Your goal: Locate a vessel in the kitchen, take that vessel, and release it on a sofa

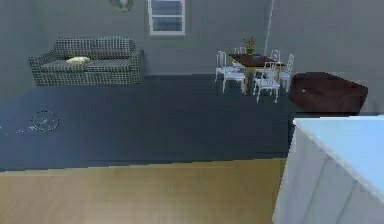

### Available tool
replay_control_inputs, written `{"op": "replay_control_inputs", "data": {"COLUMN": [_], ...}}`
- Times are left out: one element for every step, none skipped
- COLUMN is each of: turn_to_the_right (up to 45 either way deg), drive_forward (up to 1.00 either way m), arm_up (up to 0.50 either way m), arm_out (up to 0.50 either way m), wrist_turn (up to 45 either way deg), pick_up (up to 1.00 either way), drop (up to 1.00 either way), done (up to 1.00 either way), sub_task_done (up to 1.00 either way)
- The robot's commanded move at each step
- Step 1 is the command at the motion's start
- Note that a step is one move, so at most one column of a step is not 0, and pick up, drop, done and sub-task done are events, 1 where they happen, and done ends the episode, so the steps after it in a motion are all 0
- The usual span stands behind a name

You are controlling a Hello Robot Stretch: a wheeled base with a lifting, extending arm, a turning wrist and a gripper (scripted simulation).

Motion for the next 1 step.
{"op": "replay_control_inputs", "data": {"turn_to_the_right": [0.0], "drive_forward": [1.00], "arm_up": [0.00], "arm_out": [0.00], "wrist_turn": [0.0], "pick_up": [0.00], "drop": [0.00], "done": [0.00], "sub_task_done": [0.00]}}
